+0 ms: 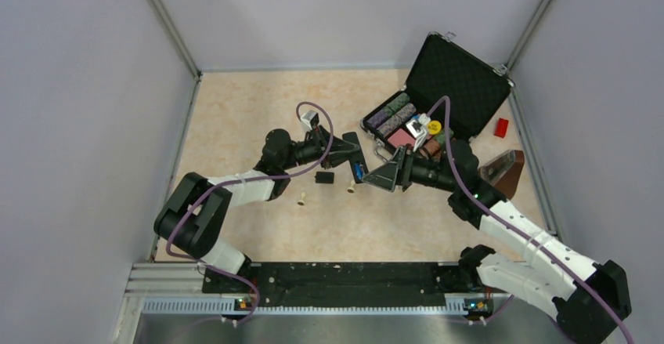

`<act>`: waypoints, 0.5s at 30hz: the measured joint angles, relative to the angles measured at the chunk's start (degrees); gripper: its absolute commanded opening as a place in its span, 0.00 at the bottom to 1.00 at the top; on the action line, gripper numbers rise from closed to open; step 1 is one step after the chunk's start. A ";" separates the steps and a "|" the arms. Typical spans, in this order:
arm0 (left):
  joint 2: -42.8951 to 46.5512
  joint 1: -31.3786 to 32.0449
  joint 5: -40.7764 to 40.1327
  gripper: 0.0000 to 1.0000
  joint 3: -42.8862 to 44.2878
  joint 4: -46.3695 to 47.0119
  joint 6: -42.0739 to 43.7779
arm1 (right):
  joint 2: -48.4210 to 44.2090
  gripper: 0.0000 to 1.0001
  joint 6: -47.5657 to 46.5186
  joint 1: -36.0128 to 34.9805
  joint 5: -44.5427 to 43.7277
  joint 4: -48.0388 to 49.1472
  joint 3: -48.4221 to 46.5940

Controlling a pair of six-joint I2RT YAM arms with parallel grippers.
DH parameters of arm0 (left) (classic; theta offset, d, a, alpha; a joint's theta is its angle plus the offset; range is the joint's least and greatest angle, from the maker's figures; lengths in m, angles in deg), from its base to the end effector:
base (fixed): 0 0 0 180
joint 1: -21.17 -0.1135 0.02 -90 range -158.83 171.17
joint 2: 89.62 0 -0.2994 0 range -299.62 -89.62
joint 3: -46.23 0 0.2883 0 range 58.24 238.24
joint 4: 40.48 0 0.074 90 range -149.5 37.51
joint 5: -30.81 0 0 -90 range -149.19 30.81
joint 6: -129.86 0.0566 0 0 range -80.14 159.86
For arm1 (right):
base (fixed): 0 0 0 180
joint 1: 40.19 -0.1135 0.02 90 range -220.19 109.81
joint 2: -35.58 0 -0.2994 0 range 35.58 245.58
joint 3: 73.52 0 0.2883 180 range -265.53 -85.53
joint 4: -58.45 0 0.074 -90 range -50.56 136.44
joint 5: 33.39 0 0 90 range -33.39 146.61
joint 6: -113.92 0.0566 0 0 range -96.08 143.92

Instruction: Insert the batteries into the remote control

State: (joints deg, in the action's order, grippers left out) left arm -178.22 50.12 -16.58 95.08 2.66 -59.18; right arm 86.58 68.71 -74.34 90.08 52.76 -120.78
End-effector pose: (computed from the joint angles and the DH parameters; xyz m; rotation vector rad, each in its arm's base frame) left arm 0.2875 -0.2028 0.2353 -0.4518 2.0269 -2.1579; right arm 0.1801 0.1599 0.3075 -0.3065 1.9397 1.4670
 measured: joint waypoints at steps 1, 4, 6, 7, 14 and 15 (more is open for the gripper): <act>0.00 0.00 0.00 0.00 0.00 -0.02 0.00 | 0.00 0.55 0.02 0.04 -0.46 0.00 0.00; 0.07 0.00 0.00 0.00 0.00 -0.17 0.04 | 0.02 0.50 0.13 0.22 -1.55 -0.09 0.00; 0.15 0.00 0.00 0.00 0.00 -0.28 0.09 | 0.07 0.48 0.28 0.22 -2.03 -0.09 0.00; 0.22 0.00 0.00 0.00 0.00 -0.37 0.09 | 0.15 0.47 0.33 0.22 -2.27 -0.09 0.00; 0.37 -0.02 -0.22 0.00 0.00 -0.98 0.24 | 1.18 0.43 0.46 0.26 -2.71 -0.11 0.00; 0.37 -0.02 -0.26 0.00 0.00 -1.22 0.24 | 1.27 0.42 0.46 0.26 -2.75 -0.13 0.00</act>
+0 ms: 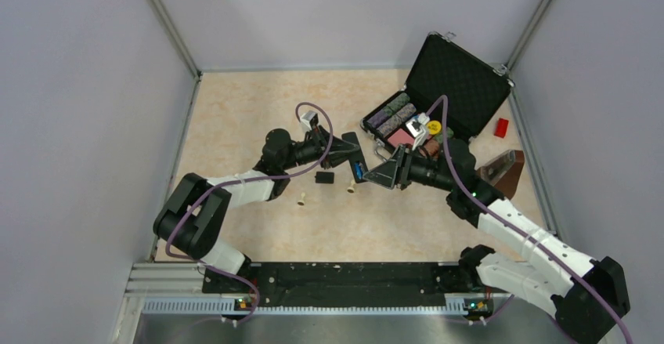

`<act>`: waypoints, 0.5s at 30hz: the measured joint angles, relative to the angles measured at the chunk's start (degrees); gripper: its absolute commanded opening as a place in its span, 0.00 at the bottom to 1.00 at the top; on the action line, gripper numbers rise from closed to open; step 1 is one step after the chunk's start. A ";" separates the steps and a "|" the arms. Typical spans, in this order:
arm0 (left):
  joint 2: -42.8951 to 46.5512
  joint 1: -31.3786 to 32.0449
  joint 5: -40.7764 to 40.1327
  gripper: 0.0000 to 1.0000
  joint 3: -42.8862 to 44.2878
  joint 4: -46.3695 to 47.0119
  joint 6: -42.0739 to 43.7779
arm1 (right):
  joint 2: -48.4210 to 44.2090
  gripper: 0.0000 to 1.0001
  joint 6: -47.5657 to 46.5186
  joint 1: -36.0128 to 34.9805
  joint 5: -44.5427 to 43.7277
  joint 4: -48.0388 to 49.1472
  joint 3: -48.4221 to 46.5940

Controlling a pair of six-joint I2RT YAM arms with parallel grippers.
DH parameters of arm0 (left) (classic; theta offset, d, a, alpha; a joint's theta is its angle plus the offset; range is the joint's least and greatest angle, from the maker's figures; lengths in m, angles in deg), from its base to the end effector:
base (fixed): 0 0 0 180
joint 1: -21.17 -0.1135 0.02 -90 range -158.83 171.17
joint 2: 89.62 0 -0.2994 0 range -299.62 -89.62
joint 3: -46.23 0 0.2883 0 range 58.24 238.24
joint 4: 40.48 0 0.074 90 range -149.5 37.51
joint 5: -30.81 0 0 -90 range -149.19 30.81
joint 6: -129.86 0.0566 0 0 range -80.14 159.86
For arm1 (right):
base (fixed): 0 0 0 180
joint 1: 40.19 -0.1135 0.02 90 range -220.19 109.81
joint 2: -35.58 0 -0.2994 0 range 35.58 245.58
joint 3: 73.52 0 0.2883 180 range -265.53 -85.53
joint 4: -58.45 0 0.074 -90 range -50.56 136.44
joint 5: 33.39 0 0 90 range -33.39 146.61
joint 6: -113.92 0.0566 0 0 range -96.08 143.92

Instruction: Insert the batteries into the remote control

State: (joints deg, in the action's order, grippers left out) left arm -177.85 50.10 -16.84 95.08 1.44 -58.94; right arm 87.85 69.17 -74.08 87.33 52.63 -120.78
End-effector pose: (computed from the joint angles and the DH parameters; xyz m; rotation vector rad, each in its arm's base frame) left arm 0.2873 -0.2023 0.2350 -0.4661 2.0365 -2.1477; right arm 0.1868 0.1603 0.3021 -0.2453 1.9648 1.4259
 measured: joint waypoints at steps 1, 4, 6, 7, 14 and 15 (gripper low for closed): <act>0.00 0.00 -0.09 0.00 0.00 -0.11 -0.02 | 0.04 0.42 0.00 0.00 -0.07 -0.15 0.00; 0.00 0.00 -0.26 0.00 0.00 -0.24 -0.02 | 0.11 0.41 0.00 0.00 -0.28 -0.26 0.00; 0.00 0.00 -0.26 0.00 0.00 -0.39 0.02 | 0.35 0.40 0.02 0.00 -0.31 -0.26 0.00; 0.00 0.00 -0.31 0.00 0.00 -0.50 0.13 | 0.48 0.40 0.07 0.00 -0.35 -0.26 0.00; 0.00 -0.13 -0.79 0.00 0.00 -1.31 1.18 | 1.46 0.36 1.18 0.02 -0.63 -0.22 0.00; 0.00 -0.15 -0.83 0.00 0.00 -1.40 1.49 | 1.68 0.35 1.46 0.02 -0.63 -0.20 0.00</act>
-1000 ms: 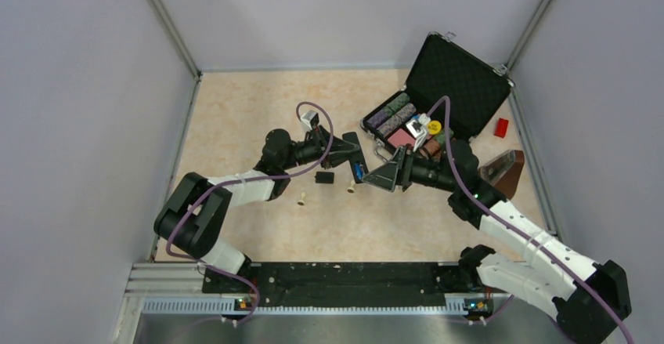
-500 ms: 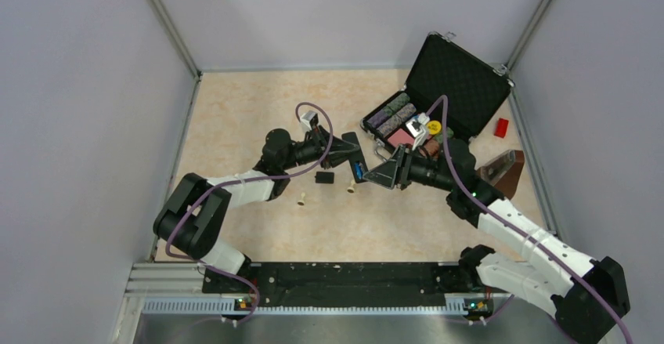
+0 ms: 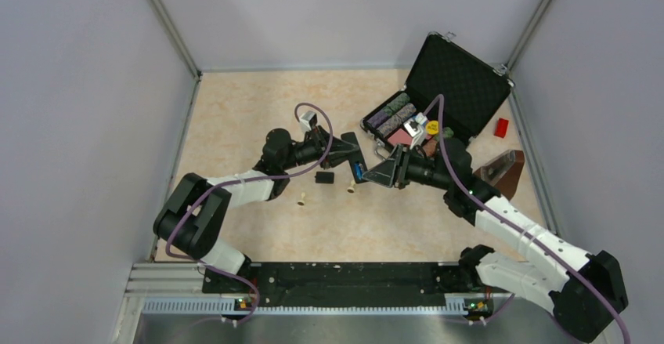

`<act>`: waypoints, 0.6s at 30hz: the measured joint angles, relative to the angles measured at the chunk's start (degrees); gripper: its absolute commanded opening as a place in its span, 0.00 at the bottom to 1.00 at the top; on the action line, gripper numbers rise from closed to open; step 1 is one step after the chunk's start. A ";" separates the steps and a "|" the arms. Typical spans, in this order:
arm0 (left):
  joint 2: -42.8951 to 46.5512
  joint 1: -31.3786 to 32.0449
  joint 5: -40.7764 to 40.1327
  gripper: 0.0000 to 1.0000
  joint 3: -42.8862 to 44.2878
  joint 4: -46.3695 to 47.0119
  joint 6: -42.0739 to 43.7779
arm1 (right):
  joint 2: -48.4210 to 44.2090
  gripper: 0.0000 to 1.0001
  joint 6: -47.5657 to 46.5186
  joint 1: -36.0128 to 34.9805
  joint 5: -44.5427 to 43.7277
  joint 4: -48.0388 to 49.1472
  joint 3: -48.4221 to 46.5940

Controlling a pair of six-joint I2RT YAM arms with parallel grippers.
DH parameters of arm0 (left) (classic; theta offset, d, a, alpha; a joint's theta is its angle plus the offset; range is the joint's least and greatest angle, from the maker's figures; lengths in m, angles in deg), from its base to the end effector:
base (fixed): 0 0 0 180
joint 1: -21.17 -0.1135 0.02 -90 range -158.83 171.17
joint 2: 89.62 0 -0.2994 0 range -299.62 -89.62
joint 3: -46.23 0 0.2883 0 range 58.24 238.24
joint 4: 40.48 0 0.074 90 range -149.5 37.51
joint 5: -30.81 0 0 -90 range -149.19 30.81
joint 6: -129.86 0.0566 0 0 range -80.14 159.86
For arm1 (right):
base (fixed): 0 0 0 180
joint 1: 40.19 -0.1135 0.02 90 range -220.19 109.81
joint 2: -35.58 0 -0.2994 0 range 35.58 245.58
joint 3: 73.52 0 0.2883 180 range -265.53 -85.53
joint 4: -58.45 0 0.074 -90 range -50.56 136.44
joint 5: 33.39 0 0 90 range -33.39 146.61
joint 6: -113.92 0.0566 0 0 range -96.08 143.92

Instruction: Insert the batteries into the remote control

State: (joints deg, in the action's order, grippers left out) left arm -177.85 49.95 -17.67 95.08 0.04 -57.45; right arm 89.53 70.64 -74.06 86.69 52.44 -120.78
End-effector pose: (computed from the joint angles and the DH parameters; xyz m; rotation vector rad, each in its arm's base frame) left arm 0.2887 -0.2014 0.2322 -0.4762 2.0425 -2.1148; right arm 0.1919 0.1629 0.2949 -0.2006 2.0087 1.4252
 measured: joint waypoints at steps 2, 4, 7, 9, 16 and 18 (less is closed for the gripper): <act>0.02 -0.02 0.02 0.00 0.00 -0.22 0.70 | 0.61 0.35 0.55 0.04 0.11 0.11 0.00; 0.28 -0.02 0.11 0.00 0.00 -0.55 1.55 | 1.44 0.35 1.05 0.07 0.28 0.33 0.00; 1.16 -0.11 0.24 0.00 0.00 -0.76 3.23 | 2.80 0.32 2.08 0.31 1.62 1.27 0.00; 1.73 -0.26 0.31 0.00 0.00 -0.72 4.26 | 3.37 0.29 2.78 0.35 2.45 2.08 0.00; 2.25 -0.50 1.46 0.00 0.00 0.20 5.53 | 4.79 0.19 4.90 0.39 5.29 4.28 0.00; 2.25 -0.68 1.86 0.00 0.00 0.66 5.88 | 5.42 0.16 5.55 0.42 5.81 4.74 0.00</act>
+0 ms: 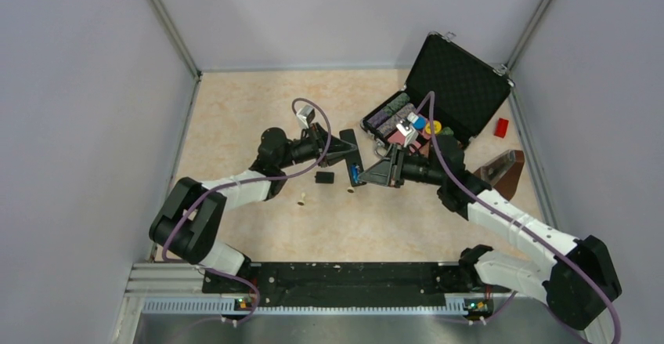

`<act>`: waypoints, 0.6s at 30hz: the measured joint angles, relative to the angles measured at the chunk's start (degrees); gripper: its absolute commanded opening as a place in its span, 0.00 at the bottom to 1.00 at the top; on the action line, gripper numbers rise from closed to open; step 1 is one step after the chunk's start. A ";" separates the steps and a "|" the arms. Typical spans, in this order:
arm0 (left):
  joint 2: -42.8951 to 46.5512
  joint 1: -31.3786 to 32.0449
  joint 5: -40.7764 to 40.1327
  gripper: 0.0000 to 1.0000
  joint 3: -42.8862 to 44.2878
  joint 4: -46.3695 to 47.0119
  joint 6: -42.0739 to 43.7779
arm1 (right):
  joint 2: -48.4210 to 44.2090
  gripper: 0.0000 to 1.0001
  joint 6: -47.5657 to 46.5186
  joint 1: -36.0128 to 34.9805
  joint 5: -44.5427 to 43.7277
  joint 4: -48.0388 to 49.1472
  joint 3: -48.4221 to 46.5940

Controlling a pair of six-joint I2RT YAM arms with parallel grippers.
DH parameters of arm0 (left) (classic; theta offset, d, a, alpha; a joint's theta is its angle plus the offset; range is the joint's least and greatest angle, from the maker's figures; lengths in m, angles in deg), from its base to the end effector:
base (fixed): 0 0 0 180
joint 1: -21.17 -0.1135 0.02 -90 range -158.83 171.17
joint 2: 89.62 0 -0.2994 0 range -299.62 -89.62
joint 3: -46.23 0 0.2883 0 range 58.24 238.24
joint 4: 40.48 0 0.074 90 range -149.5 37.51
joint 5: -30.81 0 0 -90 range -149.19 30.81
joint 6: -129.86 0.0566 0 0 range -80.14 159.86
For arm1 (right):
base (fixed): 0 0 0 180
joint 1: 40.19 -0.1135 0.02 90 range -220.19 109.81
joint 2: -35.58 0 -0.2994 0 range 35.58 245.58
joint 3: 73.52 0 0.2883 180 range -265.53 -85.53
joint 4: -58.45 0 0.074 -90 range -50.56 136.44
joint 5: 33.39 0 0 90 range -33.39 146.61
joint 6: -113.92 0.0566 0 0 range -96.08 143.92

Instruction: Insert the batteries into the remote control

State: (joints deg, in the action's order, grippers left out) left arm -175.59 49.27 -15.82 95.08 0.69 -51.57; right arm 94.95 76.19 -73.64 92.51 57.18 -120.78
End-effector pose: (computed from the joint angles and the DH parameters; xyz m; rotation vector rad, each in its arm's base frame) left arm 0.2849 -0.1962 0.2463 -0.2985 1.9848 -2.0814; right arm 0.2036 0.1743 0.2829 -0.1792 2.0711 1.5605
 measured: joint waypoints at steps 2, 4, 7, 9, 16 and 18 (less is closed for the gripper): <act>0.00 -0.13 0.37 0.00 0.00 0.37 0.42 | 0.48 0.14 0.61 0.11 0.46 0.33 0.00; 0.00 -0.22 0.66 0.00 0.00 0.68 0.81 | 0.83 0.12 0.98 0.15 0.94 0.57 0.00; 0.00 -0.26 1.14 0.00 0.00 0.87 1.51 | 1.14 0.01 1.46 0.20 1.51 0.70 0.00; 0.00 -0.26 1.38 0.00 0.00 0.87 1.84 | 1.16 0.00 1.60 0.22 1.66 0.66 0.00; 1.79 -0.28 1.92 0.00 0.59 -1.42 6.16 | 1.14 0.34 1.60 0.20 2.14 0.50 0.00; 3.34 -0.28 1.90 0.00 1.18 -4.83 8.92 | 1.01 0.46 1.55 0.20 2.05 0.42 -0.02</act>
State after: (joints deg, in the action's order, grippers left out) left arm -172.25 48.99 -13.91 96.26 -4.14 -42.66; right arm 95.96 77.74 -73.44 94.56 57.59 -120.80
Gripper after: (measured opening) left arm 0.198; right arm 0.304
